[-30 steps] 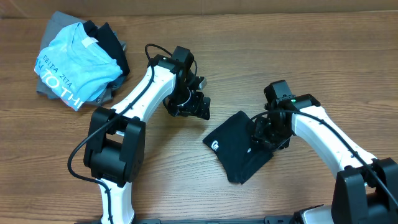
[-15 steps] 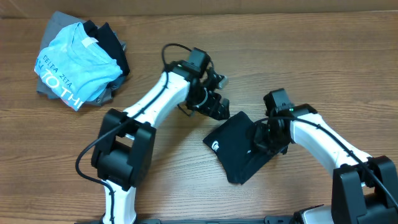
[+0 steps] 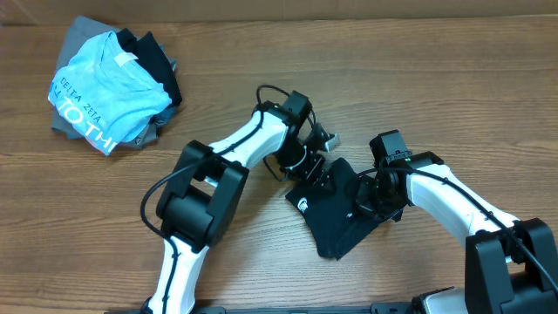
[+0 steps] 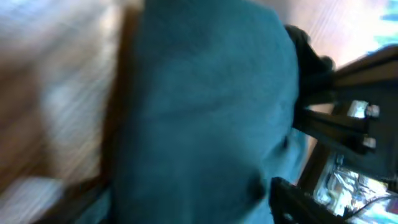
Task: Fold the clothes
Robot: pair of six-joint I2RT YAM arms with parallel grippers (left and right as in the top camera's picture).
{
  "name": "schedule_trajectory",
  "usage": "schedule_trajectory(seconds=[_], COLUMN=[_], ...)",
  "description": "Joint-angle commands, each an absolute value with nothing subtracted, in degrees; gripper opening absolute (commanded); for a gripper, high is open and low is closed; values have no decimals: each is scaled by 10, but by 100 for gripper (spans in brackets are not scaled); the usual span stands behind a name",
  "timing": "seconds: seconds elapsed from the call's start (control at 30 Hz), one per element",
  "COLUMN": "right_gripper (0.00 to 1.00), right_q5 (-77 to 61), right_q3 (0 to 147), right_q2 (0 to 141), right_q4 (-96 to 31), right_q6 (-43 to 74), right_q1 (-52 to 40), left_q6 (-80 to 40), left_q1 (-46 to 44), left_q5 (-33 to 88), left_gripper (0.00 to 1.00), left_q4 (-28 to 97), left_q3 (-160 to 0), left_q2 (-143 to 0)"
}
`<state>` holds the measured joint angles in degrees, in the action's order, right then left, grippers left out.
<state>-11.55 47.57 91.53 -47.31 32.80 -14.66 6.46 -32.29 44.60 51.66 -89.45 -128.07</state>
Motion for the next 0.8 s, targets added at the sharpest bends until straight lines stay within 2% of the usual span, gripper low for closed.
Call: schedule_trajectory(seconds=[0.0, 0.13, 0.2, 0.4, 0.47, 0.5, 0.53, 0.57, 0.6, 0.77], right_gripper=[4, 4, 4, 4, 8, 14, 27, 49, 60, 68], right_q5=[-111, -112, -112, -112, -113, -116, -116, -116, -116, -116], right_q3=[468, 468, 469, 520, 554, 571, 589, 610, 626, 673], right_q2=[906, 906, 906, 878, 847, 830, 814, 795, 780, 723], right_q4=[-468, -469, -472, -548, -580, -594, -606, -619, -627, -636], right_q6=[333, 333, 332, 326, 317, 308, 301, 297, 296, 296], right_q1=[-145, -145, -145, -145, -145, -145, -145, -145, -145, -145], left_q6=[110, 122, 123, 123, 123, 128, 136, 143, 145, 147], left_q1=[-343, -357, -360, -325, -297, -280, -263, -242, -223, -115], left_q5=[481, 483, 483, 476, 474, 475, 476, 475, 475, 477], left_gripper=[57, 31, 5, 4, 4, 4, 4, 4, 4, 4], left_q4=[527, 529, 530, 584, 622, 645, 671, 700, 724, 814], left_q3=[-890, -890, -890, -926, -962, -985, -1011, -1044, -1074, -1244], left_q2=[-1305, -1306, -1306, -1303, -1302, -1302, -1302, -1302, -1302, -1302])
